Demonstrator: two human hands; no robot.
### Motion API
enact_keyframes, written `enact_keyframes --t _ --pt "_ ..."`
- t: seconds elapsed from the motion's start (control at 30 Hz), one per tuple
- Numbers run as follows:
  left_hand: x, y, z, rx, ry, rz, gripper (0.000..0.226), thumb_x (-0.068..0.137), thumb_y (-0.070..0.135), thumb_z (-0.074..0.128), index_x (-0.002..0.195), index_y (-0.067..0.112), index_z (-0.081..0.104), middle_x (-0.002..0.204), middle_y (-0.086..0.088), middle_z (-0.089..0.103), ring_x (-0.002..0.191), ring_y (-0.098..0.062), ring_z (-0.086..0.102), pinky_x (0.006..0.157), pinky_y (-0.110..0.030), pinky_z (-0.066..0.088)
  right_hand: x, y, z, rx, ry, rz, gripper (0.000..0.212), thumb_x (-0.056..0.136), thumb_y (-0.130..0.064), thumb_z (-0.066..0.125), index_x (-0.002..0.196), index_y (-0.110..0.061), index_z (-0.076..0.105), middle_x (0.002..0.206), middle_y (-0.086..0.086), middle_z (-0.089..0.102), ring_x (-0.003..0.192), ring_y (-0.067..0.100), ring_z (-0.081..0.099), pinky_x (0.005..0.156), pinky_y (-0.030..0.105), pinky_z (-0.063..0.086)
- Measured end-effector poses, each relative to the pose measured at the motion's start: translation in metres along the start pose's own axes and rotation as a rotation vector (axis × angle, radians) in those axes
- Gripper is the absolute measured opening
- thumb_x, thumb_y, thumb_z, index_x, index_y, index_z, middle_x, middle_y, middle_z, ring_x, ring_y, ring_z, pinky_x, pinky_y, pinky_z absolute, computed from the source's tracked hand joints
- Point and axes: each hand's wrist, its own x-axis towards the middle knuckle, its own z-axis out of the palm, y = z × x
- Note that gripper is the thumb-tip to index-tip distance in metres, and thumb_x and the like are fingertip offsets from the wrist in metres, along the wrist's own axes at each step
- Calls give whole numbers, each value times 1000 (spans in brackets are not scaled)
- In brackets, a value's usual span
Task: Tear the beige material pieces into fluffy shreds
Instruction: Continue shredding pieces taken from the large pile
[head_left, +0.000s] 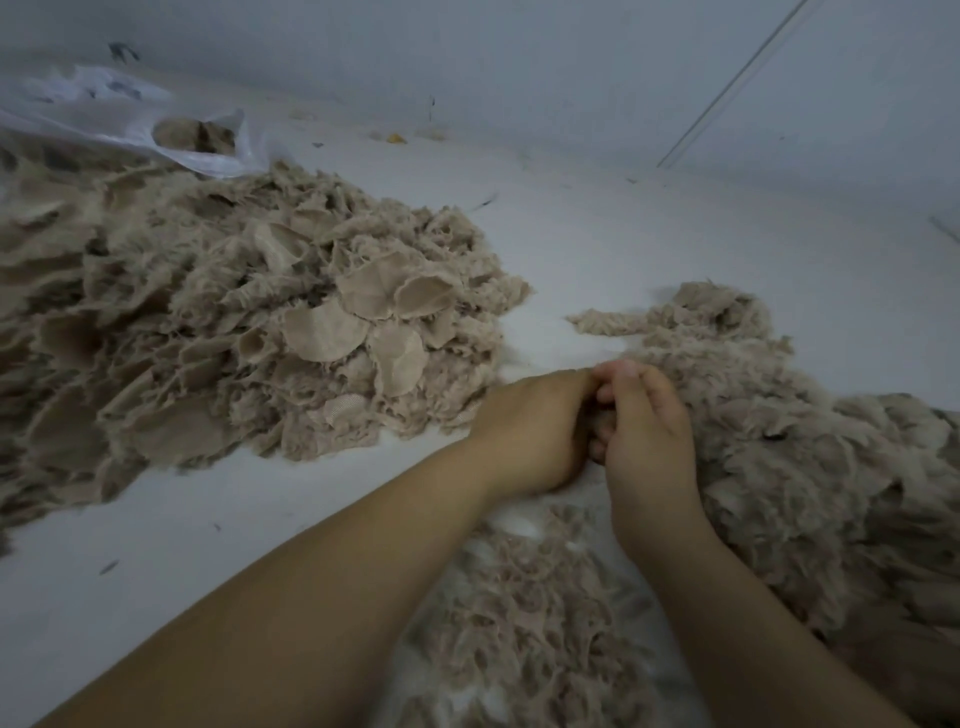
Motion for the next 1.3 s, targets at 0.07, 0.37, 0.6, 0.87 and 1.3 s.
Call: enact_keyframes --t 0.07,0.37,0.6,0.87,1.3 --pt "-2 -1 2 -144 16 -38 20 86 16 51 90 28 66 77 4 65 73 -19 63 54 -31 41 -1 0 0 -27 -13 0 26 107 -28 42 97 -24 65 63 -14 57 48 0 44 49 21 41" --pt "-3 0 1 -37 -35 100 25 80 19 53 97 37 56 82 18 54 70 -2 45 50 -26 27 1 -2 -1 64 -17 39 31 108 -27 39 118 -13 65 90 -4 71 43 2 39 43 16 37" --pt "-5 0 -3 -118 -53 46 24 82 9 50 83 29 63 69 7 58 65 -12 49 51 -34 38 1 -1 -3 18 -28 59 27 108 -28 40 117 -16 62 117 -9 68 44 3 41 46 16 40" --pt "-6 -11 2 -387 106 -124 15 75 2 74 70 16 74 68 1 70 59 -13 63 57 -30 54 4 3 -1 -93 -40 46 21 107 -27 43 116 -23 61 96 -12 67 44 1 45 46 17 40" --pt "-26 -20 -29 -1202 21 -202 27 68 -8 56 69 14 71 50 -5 54 42 -14 49 39 -20 37 13 6 -9 -94 -58 150 21 103 -15 51 120 -19 64 77 2 63 47 3 53 44 19 45"
